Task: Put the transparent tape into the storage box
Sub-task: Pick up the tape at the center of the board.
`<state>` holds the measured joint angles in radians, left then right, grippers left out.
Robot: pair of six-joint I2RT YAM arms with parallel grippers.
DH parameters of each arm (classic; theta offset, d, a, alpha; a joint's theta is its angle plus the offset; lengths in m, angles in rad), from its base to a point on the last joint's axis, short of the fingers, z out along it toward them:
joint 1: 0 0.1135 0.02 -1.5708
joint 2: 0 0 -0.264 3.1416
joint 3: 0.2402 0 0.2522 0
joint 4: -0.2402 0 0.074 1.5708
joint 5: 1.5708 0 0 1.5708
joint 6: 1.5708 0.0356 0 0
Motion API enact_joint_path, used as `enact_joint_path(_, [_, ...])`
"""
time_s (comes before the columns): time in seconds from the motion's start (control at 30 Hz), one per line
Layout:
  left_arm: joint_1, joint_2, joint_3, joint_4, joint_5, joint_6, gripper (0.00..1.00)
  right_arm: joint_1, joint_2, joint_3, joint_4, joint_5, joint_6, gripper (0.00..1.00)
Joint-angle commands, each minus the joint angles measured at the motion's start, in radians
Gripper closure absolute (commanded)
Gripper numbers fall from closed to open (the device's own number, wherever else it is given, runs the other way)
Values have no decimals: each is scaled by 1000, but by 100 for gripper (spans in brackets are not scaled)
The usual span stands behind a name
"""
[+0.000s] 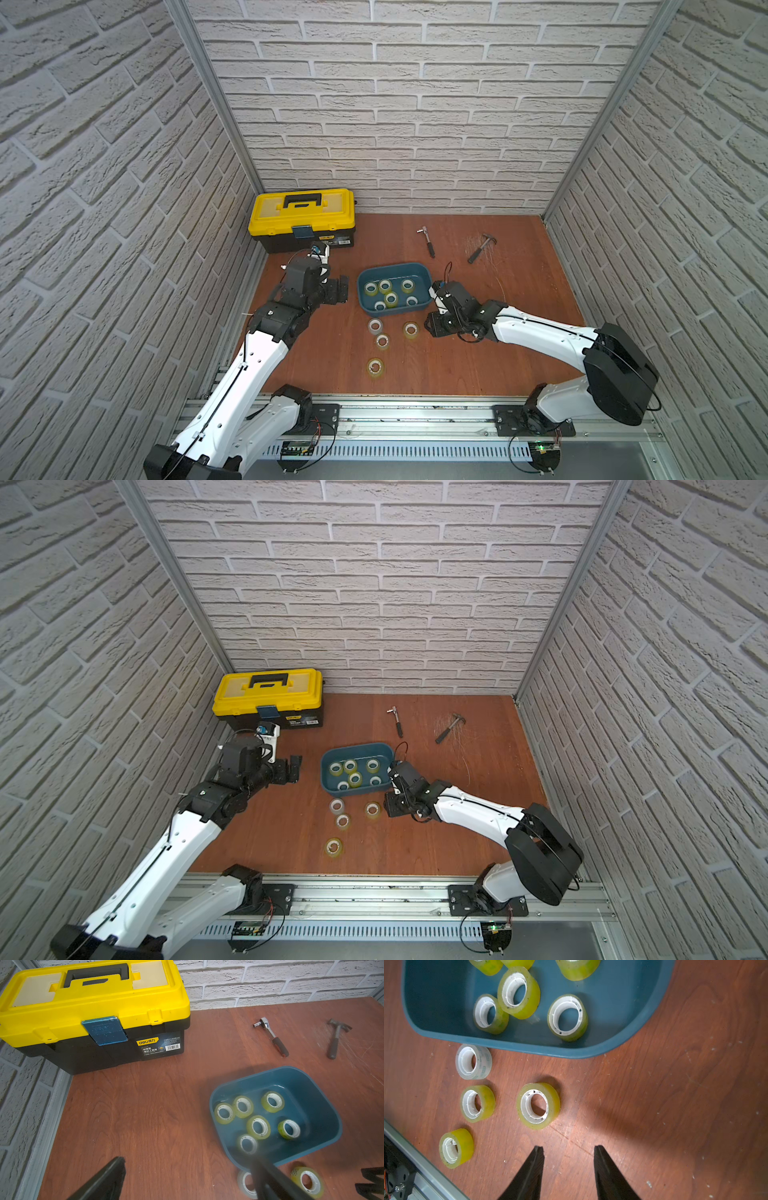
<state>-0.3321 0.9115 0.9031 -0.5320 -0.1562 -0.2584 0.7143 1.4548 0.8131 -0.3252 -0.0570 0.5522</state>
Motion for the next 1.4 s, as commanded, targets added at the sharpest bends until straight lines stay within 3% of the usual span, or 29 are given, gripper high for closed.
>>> enact_joint_path(0.0, [-4,-3,-10,12,-8,9,2,15,24,6,12,19,28,55])
enact_joint_path(1.07, [-31,-7,-6,9,-7,26,2,95,272,172,15,104,46,57])
enact_joint_path(1.37, [-31,0,-4,9,-6,27,2,125,284,155,8,143,48,69])
